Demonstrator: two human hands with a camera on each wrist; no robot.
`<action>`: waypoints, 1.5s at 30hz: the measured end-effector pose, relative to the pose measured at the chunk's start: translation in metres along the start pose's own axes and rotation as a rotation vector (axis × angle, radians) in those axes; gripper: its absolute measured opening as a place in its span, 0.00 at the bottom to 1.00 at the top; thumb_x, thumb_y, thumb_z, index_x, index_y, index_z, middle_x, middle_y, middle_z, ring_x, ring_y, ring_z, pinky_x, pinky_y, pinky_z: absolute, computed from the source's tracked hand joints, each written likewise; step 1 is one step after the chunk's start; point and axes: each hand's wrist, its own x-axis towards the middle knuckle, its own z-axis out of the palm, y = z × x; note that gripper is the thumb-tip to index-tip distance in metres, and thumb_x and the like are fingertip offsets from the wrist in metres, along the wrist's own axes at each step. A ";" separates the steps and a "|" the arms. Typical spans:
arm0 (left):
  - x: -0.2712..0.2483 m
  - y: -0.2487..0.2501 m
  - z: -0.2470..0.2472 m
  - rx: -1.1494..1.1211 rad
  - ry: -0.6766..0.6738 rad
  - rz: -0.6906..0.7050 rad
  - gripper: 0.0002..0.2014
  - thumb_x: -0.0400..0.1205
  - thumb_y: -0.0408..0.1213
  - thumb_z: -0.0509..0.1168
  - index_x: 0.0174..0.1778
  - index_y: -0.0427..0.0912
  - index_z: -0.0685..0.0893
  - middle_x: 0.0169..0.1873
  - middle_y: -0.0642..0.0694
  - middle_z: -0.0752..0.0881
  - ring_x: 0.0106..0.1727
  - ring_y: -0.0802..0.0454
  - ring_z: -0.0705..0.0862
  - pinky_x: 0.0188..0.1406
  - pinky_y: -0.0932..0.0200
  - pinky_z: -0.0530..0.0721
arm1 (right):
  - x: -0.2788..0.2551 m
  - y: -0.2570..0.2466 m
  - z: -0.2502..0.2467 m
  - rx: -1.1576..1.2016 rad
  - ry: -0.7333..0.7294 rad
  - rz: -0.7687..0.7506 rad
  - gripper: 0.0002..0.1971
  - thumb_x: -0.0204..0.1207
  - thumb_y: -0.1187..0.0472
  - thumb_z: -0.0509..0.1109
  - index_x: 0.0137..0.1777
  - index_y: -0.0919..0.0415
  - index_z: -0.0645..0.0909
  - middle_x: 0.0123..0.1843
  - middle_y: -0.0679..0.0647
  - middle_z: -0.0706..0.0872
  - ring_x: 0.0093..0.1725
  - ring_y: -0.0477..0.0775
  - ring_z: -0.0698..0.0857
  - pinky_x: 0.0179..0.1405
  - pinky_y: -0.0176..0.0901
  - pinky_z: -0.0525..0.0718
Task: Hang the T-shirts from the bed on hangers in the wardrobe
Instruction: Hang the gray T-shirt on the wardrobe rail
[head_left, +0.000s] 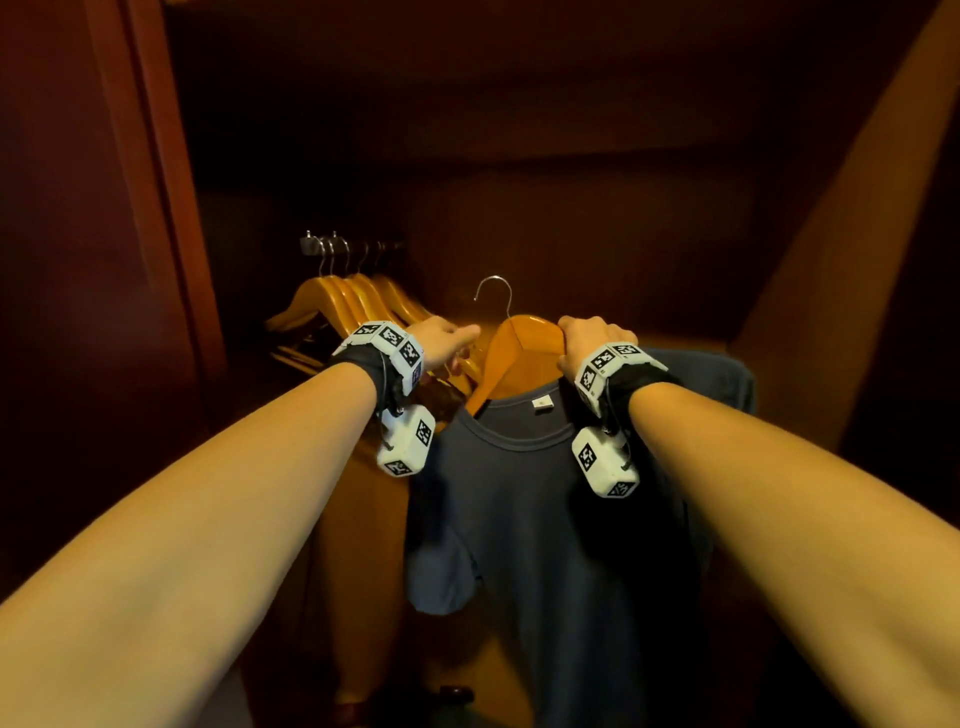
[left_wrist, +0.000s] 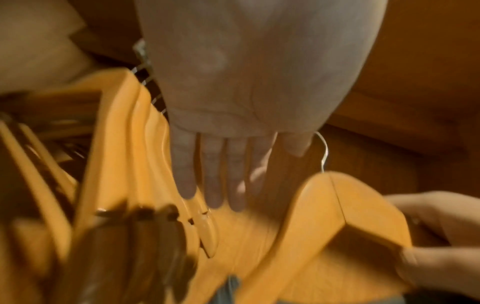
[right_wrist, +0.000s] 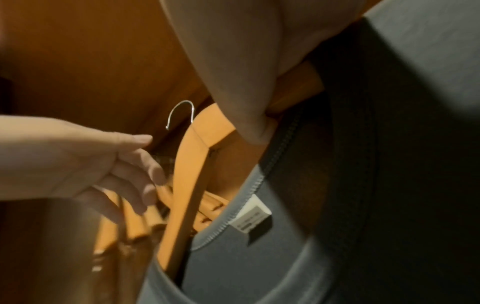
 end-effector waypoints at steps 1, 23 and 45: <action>0.009 0.001 0.003 0.003 0.023 -0.011 0.25 0.89 0.56 0.53 0.53 0.40 0.87 0.40 0.44 0.88 0.41 0.48 0.87 0.41 0.53 0.84 | 0.003 0.004 0.003 -0.015 -0.017 0.022 0.19 0.79 0.63 0.69 0.69 0.52 0.76 0.60 0.59 0.85 0.62 0.67 0.84 0.53 0.56 0.77; 0.201 -0.031 0.026 0.320 -0.184 -0.187 0.39 0.84 0.69 0.46 0.82 0.44 0.70 0.80 0.36 0.70 0.78 0.35 0.72 0.77 0.36 0.69 | 0.105 0.030 0.053 -0.069 -0.058 0.242 0.22 0.81 0.44 0.71 0.70 0.53 0.76 0.58 0.56 0.85 0.58 0.62 0.86 0.47 0.51 0.78; 0.212 -0.064 0.003 0.624 -0.195 -0.155 0.43 0.73 0.76 0.56 0.76 0.47 0.78 0.73 0.40 0.80 0.69 0.38 0.81 0.69 0.40 0.78 | 0.153 -0.023 0.067 0.003 -0.061 0.198 0.22 0.82 0.41 0.69 0.67 0.56 0.78 0.61 0.58 0.85 0.61 0.63 0.85 0.47 0.50 0.78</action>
